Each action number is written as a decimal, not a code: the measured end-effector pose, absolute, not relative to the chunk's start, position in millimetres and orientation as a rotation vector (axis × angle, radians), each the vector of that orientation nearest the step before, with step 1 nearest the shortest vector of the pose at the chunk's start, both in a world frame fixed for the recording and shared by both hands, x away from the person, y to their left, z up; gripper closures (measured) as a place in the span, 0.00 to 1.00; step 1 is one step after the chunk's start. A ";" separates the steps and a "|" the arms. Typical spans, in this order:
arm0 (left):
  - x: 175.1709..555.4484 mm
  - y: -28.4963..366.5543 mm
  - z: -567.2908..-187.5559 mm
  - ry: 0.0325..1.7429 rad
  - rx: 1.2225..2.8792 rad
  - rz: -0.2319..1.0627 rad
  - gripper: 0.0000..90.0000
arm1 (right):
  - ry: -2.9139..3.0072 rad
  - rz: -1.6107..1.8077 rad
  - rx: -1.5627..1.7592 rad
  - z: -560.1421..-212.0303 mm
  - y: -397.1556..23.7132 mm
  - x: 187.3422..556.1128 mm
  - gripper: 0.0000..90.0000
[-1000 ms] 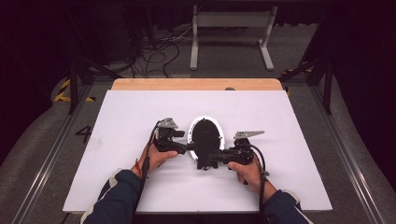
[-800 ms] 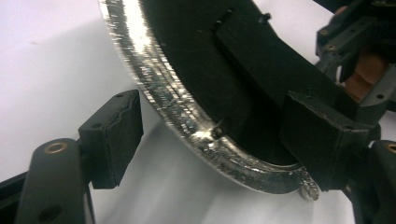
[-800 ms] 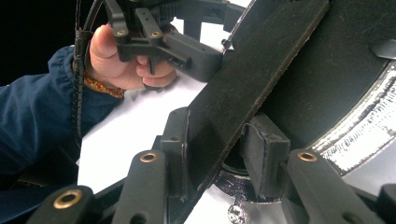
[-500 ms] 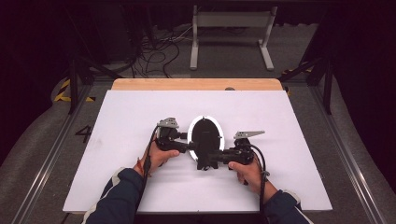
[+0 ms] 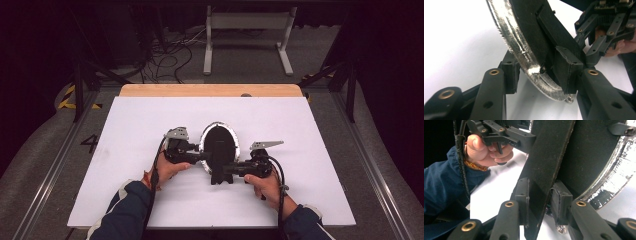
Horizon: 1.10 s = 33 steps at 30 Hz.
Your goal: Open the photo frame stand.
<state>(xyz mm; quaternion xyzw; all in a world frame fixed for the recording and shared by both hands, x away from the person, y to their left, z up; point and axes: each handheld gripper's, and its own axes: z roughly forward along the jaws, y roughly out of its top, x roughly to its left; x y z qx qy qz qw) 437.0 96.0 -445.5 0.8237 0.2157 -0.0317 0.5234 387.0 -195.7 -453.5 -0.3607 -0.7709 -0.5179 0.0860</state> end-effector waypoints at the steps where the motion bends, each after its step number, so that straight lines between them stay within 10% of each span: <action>1: 436.7 96.4 -444.7 0.510 1.969 -0.080 0.65 | -2.294 -1.544 -1.077 -453.5 -196.1 387.0 0.80; 33: 412.5 96.0 -417.3 0.395 2.017 0.309 0.73 | -2.374 -1.575 -0.966 -432.5 -190.3 377.3 0.82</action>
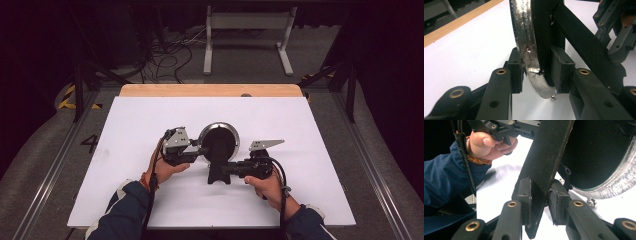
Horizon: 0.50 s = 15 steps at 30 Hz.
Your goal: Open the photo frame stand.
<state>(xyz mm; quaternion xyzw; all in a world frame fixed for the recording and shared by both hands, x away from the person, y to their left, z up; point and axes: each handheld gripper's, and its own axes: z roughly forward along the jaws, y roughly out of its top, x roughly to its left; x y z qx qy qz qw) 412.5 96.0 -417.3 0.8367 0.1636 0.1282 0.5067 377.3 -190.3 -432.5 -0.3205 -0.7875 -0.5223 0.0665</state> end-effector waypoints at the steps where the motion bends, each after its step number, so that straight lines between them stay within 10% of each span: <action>1: 412.5 96.1 -417.7 0.394 2.013 0.301 0.74 | -2.379 -1.570 -0.967 -432.7 -190.3 377.0 0.83; 15: 408.3 82.4 -431.9 0.357 2.115 0.308 0.70 | -2.426 -1.548 -0.936 -432.3 -188.2 373.7 0.85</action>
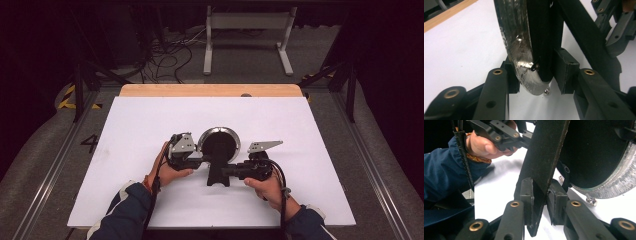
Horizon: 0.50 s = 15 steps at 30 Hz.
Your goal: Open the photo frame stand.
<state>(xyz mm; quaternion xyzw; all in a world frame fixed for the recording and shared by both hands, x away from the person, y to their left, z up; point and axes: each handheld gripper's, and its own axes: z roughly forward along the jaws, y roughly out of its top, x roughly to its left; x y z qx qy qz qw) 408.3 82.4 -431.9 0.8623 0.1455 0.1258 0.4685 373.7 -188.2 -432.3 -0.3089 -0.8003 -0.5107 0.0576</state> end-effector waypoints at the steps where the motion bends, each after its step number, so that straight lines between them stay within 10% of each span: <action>1: 407.2 81.6 -433.3 0.353 2.117 0.326 0.69 | -2.430 -1.547 -0.931 -431.6 -187.9 373.1 0.85; 15: 405.2 79.2 -436.6 0.357 2.123 0.362 0.67 | -2.443 -1.550 -0.919 -429.1 -188.2 371.4 0.84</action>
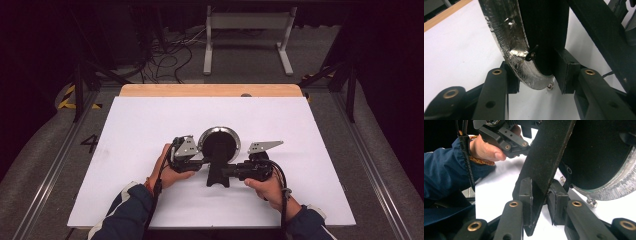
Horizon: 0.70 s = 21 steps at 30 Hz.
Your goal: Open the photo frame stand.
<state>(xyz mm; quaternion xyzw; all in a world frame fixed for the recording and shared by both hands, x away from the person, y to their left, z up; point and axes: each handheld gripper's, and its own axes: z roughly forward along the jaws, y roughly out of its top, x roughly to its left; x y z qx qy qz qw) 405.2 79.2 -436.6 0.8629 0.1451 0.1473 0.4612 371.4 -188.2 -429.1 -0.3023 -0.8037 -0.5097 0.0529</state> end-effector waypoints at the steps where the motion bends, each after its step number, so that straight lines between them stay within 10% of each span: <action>1: 405.0 79.0 -436.6 0.357 2.124 0.368 0.67 | -2.445 -1.549 -0.919 -429.2 -188.3 371.5 0.84; 21: 407.4 77.5 -437.9 0.385 2.105 0.516 0.72 | -2.452 -1.551 -0.952 -429.9 -188.3 376.4 0.83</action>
